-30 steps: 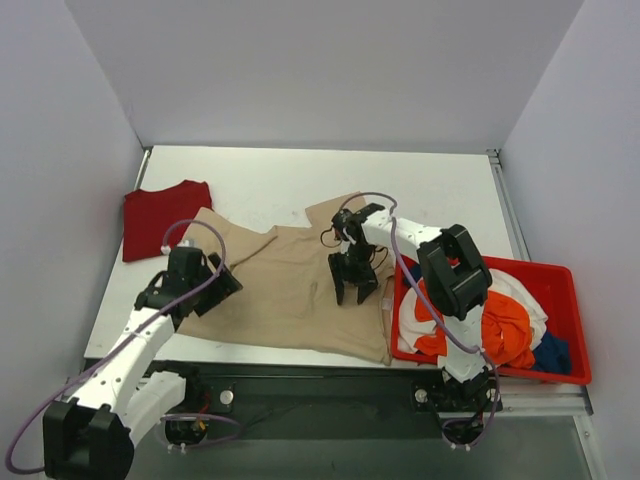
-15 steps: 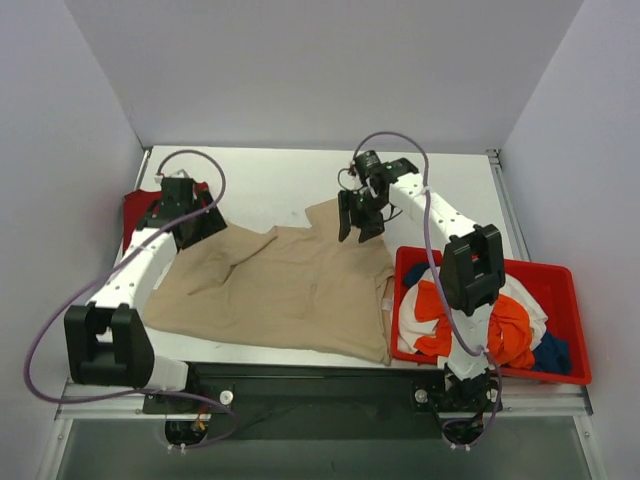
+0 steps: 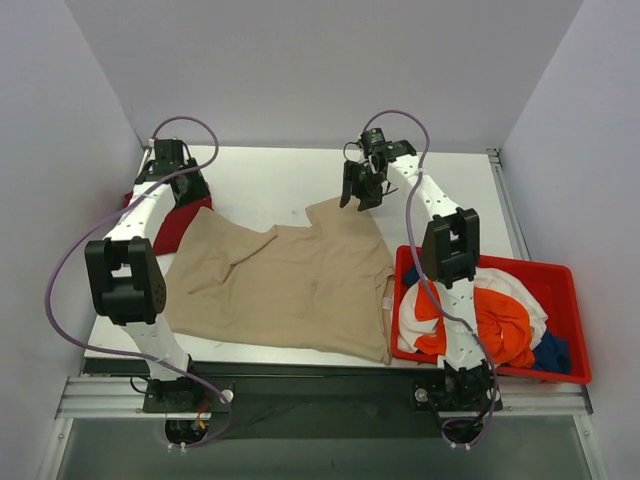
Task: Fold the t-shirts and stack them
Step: Grap the side of the flattened tshirt furthest away from the robot with both arms, then fold the other side of the tshirt into a rectangle
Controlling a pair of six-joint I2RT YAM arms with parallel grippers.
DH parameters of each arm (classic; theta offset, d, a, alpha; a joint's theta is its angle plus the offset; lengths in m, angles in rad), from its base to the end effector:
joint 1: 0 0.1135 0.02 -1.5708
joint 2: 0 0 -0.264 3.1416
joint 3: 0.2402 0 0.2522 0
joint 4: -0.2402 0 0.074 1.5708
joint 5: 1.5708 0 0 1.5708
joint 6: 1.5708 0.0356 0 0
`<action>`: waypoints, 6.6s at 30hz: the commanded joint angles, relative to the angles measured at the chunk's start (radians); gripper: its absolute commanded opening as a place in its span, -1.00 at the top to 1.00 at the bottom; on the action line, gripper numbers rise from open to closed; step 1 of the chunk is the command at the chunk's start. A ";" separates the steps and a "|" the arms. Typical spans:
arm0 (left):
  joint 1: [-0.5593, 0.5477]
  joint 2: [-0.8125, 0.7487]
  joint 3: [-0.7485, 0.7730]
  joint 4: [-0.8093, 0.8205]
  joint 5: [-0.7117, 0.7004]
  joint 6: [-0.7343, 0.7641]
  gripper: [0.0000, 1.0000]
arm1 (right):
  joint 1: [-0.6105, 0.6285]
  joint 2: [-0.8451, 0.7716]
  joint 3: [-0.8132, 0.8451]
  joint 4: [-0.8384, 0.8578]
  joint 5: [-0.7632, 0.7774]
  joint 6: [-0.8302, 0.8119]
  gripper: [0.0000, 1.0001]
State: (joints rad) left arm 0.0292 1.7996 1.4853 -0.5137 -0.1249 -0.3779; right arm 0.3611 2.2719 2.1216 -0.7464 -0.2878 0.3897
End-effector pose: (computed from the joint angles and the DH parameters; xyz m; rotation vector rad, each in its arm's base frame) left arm 0.4050 0.0163 0.2714 -0.5401 2.3286 -0.0143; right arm 0.4726 0.1893 0.2534 -0.0925 2.5381 0.6678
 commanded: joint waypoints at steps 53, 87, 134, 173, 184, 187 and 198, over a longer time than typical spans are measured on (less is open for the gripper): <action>0.006 0.247 0.210 0.018 0.094 0.000 -0.31 | -0.106 0.274 0.285 0.234 0.161 0.070 -0.28; 0.012 0.268 0.224 0.007 0.094 -0.018 -0.31 | -0.152 0.281 0.199 0.288 0.010 0.081 -0.22; -0.020 0.357 0.306 -0.131 -0.085 0.010 0.22 | -0.145 0.207 0.095 0.246 -0.002 0.031 1.00; -0.021 0.333 0.345 -0.190 -0.076 -0.010 1.00 | -0.183 0.120 0.092 0.257 0.002 0.083 1.00; -0.020 0.271 0.407 -0.200 -0.070 -0.042 1.00 | -0.203 0.136 0.233 0.300 -0.030 0.147 1.00; -0.020 0.287 0.441 -0.203 -0.062 -0.041 1.00 | -0.211 0.140 0.261 0.317 -0.027 0.156 1.00; -0.020 0.291 0.431 -0.137 0.054 -0.024 1.00 | -0.212 0.049 0.117 0.321 -0.034 0.127 1.00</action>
State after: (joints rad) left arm 0.0082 2.1323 1.8935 -0.6994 -0.1284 -0.4107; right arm 0.1555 2.4268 2.2585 -0.4339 -0.3134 0.5266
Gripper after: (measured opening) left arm 0.022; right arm 0.030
